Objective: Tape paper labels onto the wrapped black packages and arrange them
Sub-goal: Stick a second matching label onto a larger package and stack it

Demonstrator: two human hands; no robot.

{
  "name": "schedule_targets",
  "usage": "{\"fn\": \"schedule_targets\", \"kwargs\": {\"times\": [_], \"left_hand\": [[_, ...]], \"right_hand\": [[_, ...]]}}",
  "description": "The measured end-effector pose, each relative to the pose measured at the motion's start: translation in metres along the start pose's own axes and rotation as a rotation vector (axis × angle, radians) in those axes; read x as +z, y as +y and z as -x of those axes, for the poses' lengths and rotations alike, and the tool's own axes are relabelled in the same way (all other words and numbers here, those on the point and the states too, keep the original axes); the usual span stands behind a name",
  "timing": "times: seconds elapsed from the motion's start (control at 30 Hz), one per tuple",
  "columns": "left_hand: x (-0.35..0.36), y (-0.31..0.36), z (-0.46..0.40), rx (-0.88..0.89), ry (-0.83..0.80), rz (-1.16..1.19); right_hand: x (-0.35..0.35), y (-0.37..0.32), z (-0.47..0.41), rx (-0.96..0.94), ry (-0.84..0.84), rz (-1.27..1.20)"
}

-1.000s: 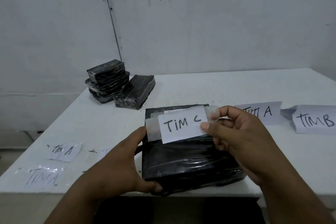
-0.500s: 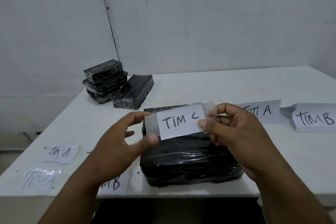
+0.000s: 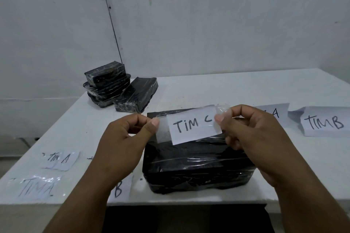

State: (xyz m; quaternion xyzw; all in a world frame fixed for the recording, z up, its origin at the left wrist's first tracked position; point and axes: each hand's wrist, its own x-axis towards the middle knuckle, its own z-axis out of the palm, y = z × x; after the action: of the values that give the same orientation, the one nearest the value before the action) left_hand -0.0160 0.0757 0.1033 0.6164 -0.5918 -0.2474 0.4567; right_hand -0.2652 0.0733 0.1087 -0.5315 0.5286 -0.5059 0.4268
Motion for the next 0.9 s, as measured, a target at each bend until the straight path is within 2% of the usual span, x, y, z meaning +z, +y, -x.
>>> {"fn": "schedule_targets", "kwargs": {"times": [0.17,0.37,0.9], "left_hand": [[0.006,0.005,0.002,-0.006,-0.036,-0.048],[0.014,0.005,0.002,-0.082,-0.071,-0.108],[0.022,-0.002,-0.002,-0.110,-0.051,-0.251]], "right_hand": [[-0.006,0.000,0.003,-0.054,0.138,0.325],[-0.008,0.008,0.000,0.001,0.128,0.533],[-0.002,0.026,-0.006,-0.031,0.160,0.633]]}}
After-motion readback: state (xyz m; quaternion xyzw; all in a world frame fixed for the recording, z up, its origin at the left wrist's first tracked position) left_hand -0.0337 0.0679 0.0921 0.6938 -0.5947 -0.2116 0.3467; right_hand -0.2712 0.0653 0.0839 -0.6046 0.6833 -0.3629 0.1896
